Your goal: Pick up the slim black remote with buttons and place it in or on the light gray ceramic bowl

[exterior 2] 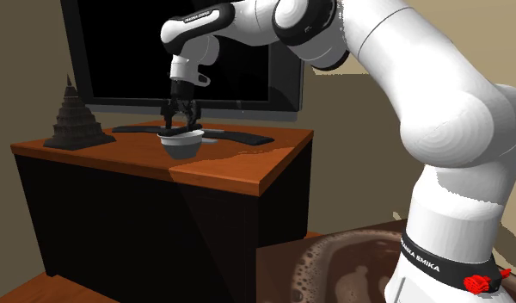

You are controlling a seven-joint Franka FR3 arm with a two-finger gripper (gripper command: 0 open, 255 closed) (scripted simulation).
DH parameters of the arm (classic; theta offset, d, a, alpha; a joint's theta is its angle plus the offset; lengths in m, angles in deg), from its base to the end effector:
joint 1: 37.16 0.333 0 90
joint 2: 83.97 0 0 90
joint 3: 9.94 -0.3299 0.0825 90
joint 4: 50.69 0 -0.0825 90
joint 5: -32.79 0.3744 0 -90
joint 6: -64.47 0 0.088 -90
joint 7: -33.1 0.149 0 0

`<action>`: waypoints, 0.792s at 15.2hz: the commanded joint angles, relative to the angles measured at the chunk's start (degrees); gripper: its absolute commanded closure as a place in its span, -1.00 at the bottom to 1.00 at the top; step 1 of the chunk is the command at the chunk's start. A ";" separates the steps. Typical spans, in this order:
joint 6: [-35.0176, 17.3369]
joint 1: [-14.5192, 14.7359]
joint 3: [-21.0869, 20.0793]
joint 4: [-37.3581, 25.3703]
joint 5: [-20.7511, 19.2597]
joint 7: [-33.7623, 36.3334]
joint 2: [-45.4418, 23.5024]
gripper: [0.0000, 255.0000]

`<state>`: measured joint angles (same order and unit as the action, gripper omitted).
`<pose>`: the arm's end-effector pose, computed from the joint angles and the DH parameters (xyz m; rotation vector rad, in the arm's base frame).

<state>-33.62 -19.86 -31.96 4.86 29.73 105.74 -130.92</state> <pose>0.6455 0.3943 0.3675 -2.8459 1.0107 0.3057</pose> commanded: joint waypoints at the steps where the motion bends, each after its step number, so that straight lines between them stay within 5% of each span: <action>1: 2.09 0.19 0.03 -2.44 -0.04 -0.02 -0.32 -1.00; 4: 9.79 1.61 0.37 -13.23 -0.52 -0.09 -3.23 -1.00; 12: 9.80 1.62 0.37 -13.26 -0.51 -0.09 -3.25 -1.00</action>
